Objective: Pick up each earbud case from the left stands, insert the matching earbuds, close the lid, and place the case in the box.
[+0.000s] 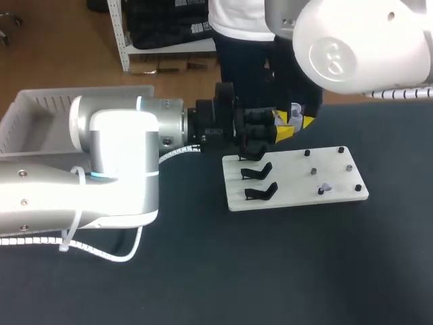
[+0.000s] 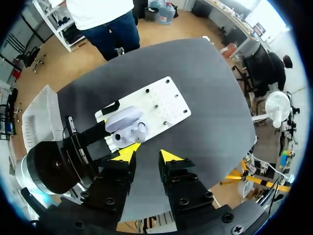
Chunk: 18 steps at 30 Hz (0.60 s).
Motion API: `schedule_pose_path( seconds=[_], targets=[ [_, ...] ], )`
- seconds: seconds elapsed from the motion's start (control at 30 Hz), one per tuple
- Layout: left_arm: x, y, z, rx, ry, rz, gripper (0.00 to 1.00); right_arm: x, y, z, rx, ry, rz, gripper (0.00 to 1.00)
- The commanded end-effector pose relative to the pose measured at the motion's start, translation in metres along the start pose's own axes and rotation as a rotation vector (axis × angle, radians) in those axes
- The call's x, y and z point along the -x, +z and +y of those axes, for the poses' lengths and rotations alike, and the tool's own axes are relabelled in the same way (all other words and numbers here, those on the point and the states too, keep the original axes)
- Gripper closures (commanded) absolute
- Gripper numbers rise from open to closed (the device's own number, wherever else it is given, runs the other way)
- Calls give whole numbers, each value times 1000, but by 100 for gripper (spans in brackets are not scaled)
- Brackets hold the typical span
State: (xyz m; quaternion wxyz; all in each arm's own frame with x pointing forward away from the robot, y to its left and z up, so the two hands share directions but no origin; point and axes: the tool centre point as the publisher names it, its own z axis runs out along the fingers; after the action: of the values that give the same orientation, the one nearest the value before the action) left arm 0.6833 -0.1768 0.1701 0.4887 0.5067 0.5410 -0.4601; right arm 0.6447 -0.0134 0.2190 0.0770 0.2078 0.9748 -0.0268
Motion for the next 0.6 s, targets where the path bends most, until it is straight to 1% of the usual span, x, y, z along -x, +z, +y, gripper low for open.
schedule_pose_path(
  seconds=[0.03,0.23,0.43,0.57,0.6],
  targets=[
    [-2,0,-1,8,5,-9,100,3,3,-1,6,10,-10,70],
    [-2,0,-1,8,5,-9,100,11,4,-1,5,20,-15,69],
    [-2,0,-1,8,5,-9,100,13,3,-1,6,24,-21,69],
    [-2,0,-1,8,5,-9,100,3,-5,-6,41,-4,-9,68],
    [-2,0,-1,8,5,-9,100,-2,-9,-10,59,-23,-12,62]
  ],
)
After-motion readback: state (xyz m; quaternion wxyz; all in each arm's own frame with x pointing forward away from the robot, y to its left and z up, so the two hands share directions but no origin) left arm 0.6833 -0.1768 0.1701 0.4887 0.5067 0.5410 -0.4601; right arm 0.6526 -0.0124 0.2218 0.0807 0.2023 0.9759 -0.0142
